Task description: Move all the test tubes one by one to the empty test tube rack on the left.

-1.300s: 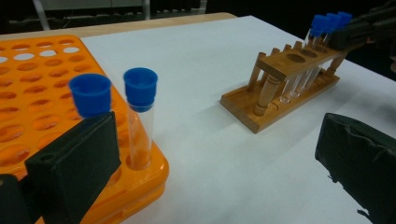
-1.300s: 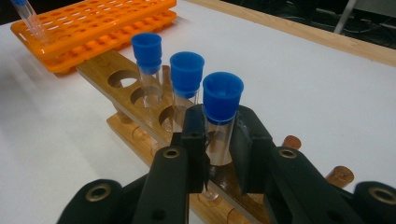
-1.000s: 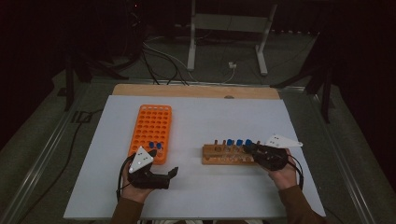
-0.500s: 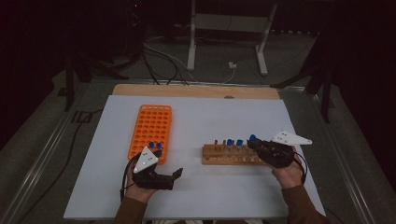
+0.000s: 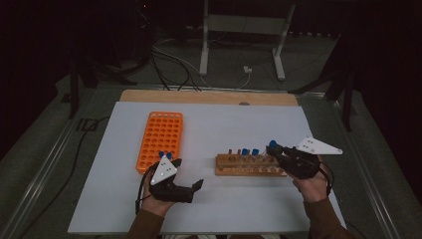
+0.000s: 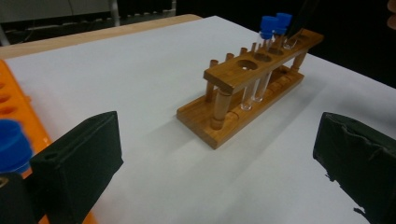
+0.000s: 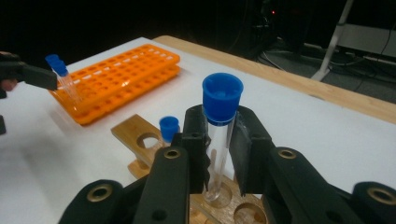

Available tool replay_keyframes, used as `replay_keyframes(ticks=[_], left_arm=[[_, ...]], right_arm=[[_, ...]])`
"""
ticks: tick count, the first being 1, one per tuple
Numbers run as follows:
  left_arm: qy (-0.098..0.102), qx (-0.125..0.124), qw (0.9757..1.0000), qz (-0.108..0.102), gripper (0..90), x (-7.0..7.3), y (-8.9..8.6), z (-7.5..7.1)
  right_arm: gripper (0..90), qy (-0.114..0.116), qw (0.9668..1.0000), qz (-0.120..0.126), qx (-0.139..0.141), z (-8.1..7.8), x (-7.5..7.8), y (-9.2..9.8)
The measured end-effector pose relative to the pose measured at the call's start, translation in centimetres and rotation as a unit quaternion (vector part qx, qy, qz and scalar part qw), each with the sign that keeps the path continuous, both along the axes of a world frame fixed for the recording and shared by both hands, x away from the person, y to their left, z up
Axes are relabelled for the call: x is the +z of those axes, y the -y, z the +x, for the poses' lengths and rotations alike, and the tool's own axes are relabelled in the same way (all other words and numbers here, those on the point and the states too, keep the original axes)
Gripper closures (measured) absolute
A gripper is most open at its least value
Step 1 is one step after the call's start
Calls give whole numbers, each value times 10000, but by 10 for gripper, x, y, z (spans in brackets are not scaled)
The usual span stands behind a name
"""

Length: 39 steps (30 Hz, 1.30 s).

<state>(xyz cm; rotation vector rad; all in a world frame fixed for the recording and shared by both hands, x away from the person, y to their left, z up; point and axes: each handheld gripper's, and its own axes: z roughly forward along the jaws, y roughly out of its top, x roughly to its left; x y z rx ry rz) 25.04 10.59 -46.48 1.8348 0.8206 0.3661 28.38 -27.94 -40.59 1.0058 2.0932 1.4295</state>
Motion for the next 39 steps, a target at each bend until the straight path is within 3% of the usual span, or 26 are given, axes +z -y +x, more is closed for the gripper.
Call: replay_keyframes(ticks=[4, 16, 23, 31, 39], left_arm=[[-12, -60, 10000, 36, 22, 0, 5, 1], [3, -190, 9998, -29, 32, 6, 18, 5], [36, -324, 9995, -5, 47, 8, 33, 6], [173, -338, 9992, -119, 166, 13, 49, 9], [153, -387, 9991, 121, 337, 9, 72, 15]], right_arm=[[765, 31, 9999, 0, 115, -3, 5, -2], [764, -182, 9981, 161, 570, -5, 1, -24], [764, -333, 9959, 58, 836, -7, -7, -44], [763, -434, 9942, -57, 982, -8, -13, -58], [763, -483, 9933, 26, 1054, -5, -13, -67]])
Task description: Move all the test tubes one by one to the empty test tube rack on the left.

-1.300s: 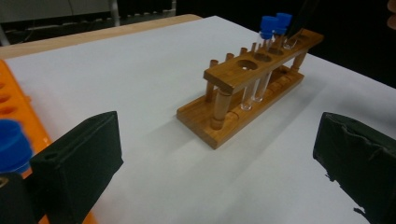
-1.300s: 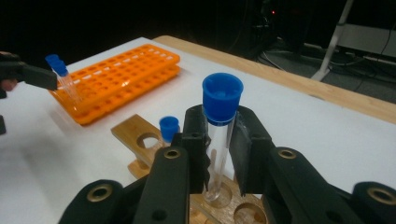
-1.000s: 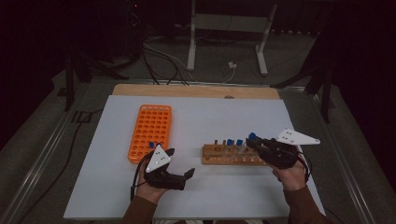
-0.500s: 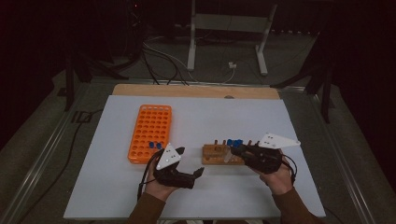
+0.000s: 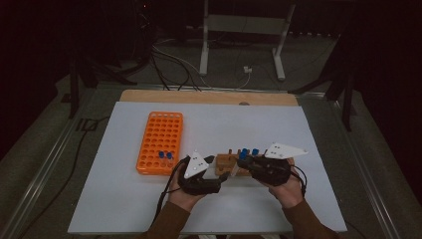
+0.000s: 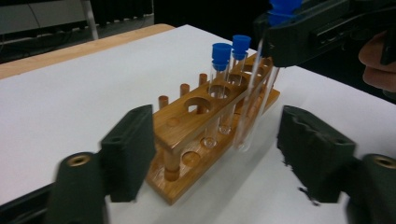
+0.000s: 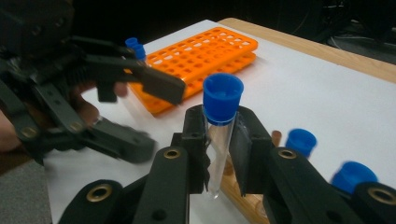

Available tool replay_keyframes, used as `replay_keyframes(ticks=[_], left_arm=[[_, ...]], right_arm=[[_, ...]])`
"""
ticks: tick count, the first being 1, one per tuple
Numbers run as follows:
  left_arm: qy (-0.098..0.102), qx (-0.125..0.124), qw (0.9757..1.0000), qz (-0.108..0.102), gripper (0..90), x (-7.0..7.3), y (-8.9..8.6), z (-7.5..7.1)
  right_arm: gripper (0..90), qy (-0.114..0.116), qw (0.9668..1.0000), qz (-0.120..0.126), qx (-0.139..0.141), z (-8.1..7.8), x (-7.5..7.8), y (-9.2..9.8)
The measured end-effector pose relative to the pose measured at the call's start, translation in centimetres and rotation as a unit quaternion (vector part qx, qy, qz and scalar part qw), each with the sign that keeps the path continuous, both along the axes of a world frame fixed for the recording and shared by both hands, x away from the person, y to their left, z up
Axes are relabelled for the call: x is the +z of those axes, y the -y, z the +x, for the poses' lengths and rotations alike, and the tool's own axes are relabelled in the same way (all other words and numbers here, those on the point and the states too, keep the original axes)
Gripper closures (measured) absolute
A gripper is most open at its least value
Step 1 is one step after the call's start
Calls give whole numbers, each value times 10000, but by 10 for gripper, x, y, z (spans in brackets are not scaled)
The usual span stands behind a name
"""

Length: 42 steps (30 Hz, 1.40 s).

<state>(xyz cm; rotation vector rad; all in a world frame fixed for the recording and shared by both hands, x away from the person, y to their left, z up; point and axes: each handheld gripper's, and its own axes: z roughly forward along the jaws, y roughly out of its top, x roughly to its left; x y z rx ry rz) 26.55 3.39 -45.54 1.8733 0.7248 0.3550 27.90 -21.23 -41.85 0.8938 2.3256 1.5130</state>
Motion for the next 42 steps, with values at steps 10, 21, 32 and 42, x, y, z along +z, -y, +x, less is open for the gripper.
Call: replay_keyframes(ticks=[10, 21, 32, 42], left_arm=[[-19, -189, 9998, -44, 517, -3, 8, 4], [-4, -267, 9996, -68, 696, -4, 9, 6], [35, -349, 9993, -104, 783, -4, 8, 4], [-40, -108, 9998, -181, 785, -5, -7, 7]], right_arm=[[763, -55, 9999, 6, 92, 3, -1, -11], [763, -124, 9997, 23, 214, 4, -3, -23], [724, -119, 9996, 21, 255, 4, -3, -24], [398, -23, 9998, 155, 80, 5, -1, -11]])
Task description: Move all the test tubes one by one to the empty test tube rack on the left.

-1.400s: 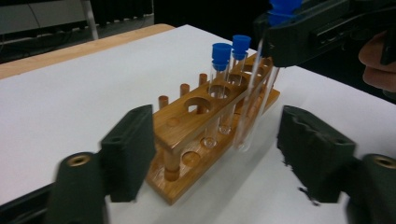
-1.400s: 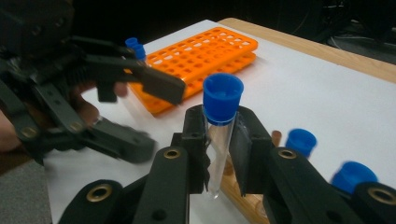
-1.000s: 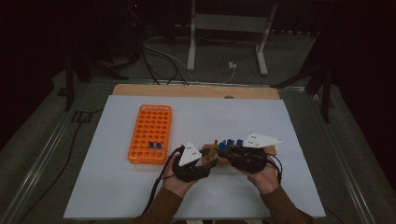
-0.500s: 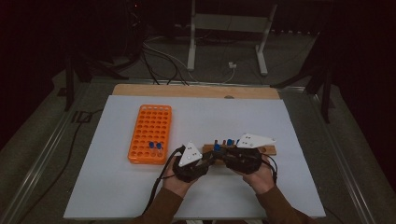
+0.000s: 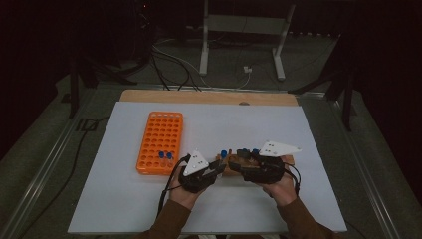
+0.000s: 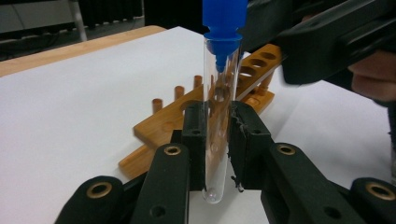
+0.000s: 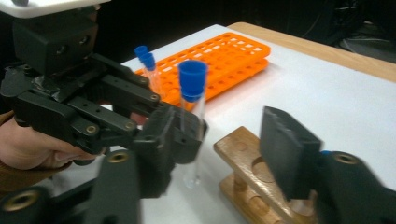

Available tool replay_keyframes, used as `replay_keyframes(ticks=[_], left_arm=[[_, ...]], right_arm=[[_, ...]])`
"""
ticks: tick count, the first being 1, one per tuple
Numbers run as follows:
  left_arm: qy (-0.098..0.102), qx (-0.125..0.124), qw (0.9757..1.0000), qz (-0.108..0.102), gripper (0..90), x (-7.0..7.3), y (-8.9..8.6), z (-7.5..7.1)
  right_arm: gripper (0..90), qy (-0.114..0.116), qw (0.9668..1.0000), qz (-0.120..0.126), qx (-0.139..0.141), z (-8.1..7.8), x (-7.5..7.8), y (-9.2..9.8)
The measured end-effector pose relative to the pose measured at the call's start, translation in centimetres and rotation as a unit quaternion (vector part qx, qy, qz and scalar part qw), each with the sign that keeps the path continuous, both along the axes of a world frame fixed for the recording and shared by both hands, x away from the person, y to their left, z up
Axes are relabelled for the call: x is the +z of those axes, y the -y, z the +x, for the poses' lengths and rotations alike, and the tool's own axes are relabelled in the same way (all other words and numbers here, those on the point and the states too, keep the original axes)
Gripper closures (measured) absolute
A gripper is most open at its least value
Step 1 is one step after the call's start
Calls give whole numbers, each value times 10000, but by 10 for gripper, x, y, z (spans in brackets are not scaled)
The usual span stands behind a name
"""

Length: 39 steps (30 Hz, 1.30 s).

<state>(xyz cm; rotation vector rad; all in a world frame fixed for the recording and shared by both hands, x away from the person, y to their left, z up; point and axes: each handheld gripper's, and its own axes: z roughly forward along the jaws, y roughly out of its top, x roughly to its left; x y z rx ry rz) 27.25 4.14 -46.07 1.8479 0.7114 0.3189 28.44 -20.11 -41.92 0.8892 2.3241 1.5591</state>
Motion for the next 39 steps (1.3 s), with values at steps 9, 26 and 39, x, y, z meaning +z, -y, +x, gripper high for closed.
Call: replay_keyframes(ticks=[9, 26, 39], left_arm=[[8, 151, 9999, -18, 785, 1, -13, 0], [33, 363, 9993, -24, 785, 4, -34, -1], [41, 333, 9994, -54, 785, 4, -53, -3]], right_arm=[[144, 172, 9993, -51, -339, 2, 4, 12], [4, 171, 9977, -48, -647, 4, -6, 38], [0, 240, 9942, 97, -1045, 3, -4, 64]])
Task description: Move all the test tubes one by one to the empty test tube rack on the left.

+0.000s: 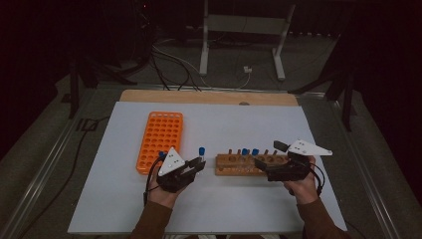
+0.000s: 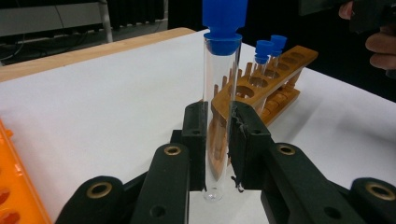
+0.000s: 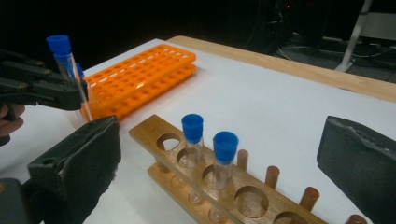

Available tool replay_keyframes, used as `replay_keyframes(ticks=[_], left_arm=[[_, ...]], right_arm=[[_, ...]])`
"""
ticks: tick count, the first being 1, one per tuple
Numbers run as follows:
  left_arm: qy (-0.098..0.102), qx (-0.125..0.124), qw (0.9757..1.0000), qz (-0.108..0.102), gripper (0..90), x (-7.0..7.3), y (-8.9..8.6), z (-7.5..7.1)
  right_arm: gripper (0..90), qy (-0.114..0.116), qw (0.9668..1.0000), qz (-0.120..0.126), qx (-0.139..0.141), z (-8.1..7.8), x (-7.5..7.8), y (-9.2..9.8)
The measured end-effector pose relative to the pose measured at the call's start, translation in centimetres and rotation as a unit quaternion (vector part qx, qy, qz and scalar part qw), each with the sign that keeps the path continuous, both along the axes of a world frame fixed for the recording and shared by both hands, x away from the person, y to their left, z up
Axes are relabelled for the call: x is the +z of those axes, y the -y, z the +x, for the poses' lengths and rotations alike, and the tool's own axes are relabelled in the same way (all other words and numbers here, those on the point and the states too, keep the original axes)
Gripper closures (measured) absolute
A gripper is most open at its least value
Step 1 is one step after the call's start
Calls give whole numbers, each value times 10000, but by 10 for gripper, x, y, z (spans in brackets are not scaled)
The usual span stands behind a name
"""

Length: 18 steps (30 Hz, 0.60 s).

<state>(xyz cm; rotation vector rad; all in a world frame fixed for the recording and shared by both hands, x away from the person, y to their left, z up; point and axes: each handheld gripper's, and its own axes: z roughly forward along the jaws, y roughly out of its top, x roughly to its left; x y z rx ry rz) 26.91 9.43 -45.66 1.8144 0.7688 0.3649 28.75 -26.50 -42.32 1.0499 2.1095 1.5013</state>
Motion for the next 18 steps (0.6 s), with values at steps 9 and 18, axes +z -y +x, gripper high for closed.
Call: replay_keyframes(ticks=[9, 18], left_arm=[[51, 133, 9998, -110, 785, 6, -24, -2], [80, 375, 9991, -162, 785, 8, -49, -4]], right_arm=[[0, 24, 9999, 94, -47, 1, 1, 4], [0, 63, 9997, 193, -136, 1, 4, 11]])
